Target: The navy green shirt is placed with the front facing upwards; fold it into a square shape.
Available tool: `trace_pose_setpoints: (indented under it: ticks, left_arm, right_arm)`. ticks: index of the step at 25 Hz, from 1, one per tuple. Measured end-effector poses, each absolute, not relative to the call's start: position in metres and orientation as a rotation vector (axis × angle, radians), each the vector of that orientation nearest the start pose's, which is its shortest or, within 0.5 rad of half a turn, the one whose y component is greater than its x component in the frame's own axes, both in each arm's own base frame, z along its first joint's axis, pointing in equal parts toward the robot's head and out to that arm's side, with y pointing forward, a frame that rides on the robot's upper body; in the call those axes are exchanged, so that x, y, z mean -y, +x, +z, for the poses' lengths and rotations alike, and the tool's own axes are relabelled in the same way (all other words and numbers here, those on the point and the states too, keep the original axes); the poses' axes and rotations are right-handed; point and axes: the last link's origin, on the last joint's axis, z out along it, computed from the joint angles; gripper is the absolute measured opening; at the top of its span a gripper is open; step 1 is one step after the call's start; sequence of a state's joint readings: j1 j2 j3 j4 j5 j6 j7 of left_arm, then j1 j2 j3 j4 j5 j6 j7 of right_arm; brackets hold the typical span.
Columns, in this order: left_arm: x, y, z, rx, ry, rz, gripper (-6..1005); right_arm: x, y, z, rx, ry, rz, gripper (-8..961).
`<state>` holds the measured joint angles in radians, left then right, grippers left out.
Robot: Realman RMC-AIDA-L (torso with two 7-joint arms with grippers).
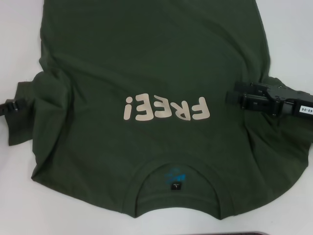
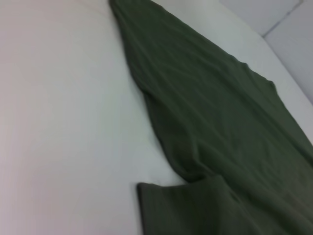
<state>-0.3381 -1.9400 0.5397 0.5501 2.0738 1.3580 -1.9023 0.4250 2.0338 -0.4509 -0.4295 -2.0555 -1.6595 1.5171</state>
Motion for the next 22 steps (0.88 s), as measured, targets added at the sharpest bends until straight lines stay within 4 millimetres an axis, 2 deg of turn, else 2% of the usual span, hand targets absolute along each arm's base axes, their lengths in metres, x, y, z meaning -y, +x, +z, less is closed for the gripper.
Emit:
trace_pose_setpoints:
  ticks: [13,19,22]
  left_arm:
    - [-0.2881,-0.3887,0.0559,1.596,-2.052,-0.582,536]
    - [-0.2877,-0.3893,0.0552,1.598,-2.053,-0.573,295]
    - [-0.2884,-0.3888,0.055,1.597,-2.056,-0.571,126]
  right_arm:
    - [-0.2771,0.3123,0.0019,-1.216,-2.491,0.982,919]
    - [-0.2773,0.3121,0.0019,-1.215,-2.492,0.982,919]
    - [-0.2776,0.312,0.002,-1.215,-2.491,0.982,918]
